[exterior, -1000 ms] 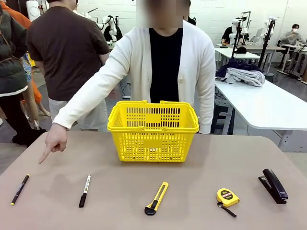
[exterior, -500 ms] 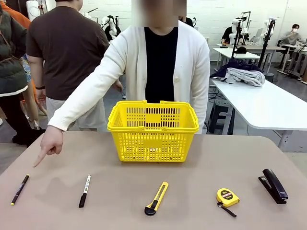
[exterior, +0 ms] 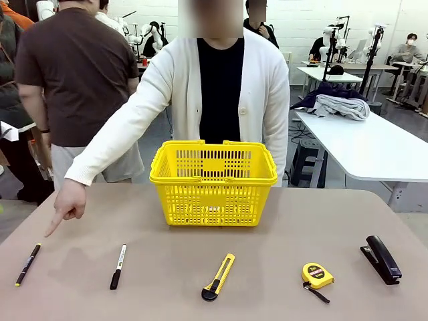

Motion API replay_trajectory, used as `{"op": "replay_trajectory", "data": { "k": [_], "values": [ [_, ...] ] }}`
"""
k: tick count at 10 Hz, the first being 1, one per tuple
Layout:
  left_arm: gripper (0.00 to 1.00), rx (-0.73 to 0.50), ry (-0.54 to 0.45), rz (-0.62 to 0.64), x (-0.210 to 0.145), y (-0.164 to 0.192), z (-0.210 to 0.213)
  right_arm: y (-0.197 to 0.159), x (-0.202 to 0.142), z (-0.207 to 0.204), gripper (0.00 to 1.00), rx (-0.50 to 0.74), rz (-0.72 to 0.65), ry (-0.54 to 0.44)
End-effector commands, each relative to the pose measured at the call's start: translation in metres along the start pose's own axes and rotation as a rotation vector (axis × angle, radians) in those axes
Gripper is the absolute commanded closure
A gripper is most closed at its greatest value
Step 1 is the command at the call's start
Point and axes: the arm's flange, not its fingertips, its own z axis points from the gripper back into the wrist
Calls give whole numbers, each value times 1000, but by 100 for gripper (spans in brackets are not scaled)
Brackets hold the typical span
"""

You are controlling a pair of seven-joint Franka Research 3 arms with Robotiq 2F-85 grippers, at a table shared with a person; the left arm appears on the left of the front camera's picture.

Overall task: Place the items the person wants into the basket.
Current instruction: Pick up the item the person points to and place it in the Market Basket.

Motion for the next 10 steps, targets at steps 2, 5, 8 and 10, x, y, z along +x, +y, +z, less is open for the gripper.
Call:
{"op": "replay_trajectory", "data": {
  "k": [2,5,8,10],
  "values": [
    [0,-7,-14,95,-22,-13,-35,1,-1,-2,0,2,2,3],
    [0,2,-10,59,5,4,-7,1,-1,-2,0,2,2,3],
    [0,2,-10,59,5,4,-7,1,-1,-2,0,2,2,3],
    [0,-8,-14,64,5,4,-8,1,-1,-2,0,2,2,3]
  ]
}}
